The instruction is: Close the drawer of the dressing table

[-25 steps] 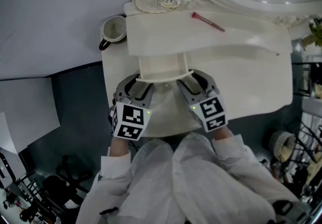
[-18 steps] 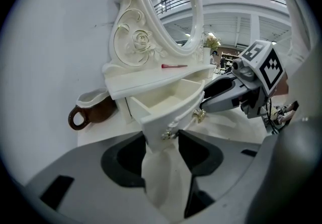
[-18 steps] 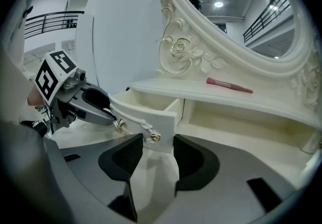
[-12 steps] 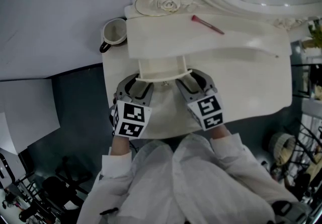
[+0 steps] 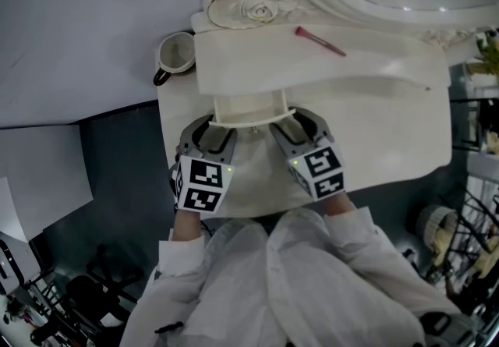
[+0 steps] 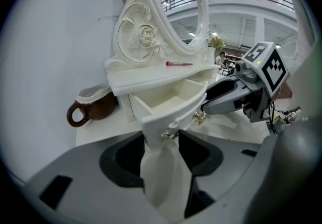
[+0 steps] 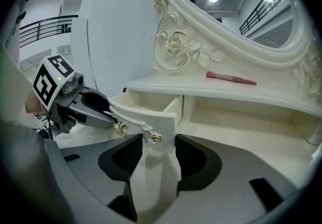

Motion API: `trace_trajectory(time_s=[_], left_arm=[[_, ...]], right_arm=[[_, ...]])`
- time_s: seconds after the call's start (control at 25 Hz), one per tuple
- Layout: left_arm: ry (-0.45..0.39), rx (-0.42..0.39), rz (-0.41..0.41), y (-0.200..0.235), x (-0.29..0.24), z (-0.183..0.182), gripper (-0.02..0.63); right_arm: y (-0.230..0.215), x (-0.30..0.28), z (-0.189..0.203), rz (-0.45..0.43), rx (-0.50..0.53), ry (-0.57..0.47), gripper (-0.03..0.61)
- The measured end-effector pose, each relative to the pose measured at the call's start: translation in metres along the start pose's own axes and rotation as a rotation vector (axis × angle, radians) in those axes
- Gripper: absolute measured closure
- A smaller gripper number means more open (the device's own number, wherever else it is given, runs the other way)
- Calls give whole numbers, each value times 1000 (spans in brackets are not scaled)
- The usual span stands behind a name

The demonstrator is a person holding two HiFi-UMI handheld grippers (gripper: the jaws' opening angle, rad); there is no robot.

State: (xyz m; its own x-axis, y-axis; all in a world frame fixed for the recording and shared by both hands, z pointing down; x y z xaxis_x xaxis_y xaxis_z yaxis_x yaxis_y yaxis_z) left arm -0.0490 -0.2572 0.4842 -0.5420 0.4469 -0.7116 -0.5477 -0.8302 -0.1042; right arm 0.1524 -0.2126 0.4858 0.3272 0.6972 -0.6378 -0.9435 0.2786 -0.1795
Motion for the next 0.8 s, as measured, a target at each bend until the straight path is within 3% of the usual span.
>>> trace_trajectory(time_s=[0.32,0.8], left_arm=[[-10,41,-29,4,-1,-2,408],[-9,91,-14,8,-2,-2,407]], right_arm=[[-3,-3,-1,-5,-85,-12,385],[-4,-4,-4,24,-83,-4,385]])
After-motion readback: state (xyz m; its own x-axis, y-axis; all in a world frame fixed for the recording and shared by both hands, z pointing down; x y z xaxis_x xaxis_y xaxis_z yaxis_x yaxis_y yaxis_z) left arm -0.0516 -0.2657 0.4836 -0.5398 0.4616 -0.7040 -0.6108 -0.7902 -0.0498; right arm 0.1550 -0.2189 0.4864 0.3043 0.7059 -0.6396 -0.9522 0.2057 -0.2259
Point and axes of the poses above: the fingertips, and each gripper's own axes: x backward along the fingers, y to its left, z out of its underside, the point moved 9 cm from there along x, backward along the fingers, and after that the axes turned 9 degrees about -x, right-handed, at the moved point
